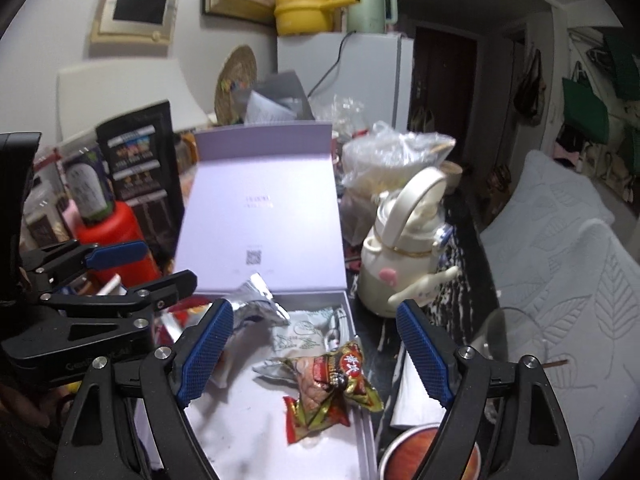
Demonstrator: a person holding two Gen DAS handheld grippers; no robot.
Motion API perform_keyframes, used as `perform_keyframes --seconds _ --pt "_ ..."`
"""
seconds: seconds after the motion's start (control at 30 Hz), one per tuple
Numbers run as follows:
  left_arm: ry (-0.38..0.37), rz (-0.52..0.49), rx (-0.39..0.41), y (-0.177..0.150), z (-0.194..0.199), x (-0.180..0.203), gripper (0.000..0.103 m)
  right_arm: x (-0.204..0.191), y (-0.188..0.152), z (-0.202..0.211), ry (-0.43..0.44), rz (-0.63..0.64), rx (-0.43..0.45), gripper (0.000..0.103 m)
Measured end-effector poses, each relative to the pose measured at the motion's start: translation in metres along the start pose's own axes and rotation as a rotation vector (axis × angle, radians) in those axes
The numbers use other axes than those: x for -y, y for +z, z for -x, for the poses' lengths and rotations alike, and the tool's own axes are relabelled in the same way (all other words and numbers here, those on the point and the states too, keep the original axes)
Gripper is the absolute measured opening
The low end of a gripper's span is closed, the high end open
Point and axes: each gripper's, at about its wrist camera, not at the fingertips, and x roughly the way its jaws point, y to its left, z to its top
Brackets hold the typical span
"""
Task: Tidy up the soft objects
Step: 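Withdraw both tools from the box toward the lavender sachet beside the apple bowl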
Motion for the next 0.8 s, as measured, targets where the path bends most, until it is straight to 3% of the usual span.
perform_keyframes --seconds 0.43,0.8 --pt "0.019 -0.044 0.131 -0.010 0.106 0.017 0.065 -0.011 -0.002 0.101 0.004 0.007 0.135 0.085" --pt "-0.019 -0.055 0.177 -0.034 0.157 0.034 0.065 -0.017 -0.030 0.162 -0.017 0.000 0.191 0.085"
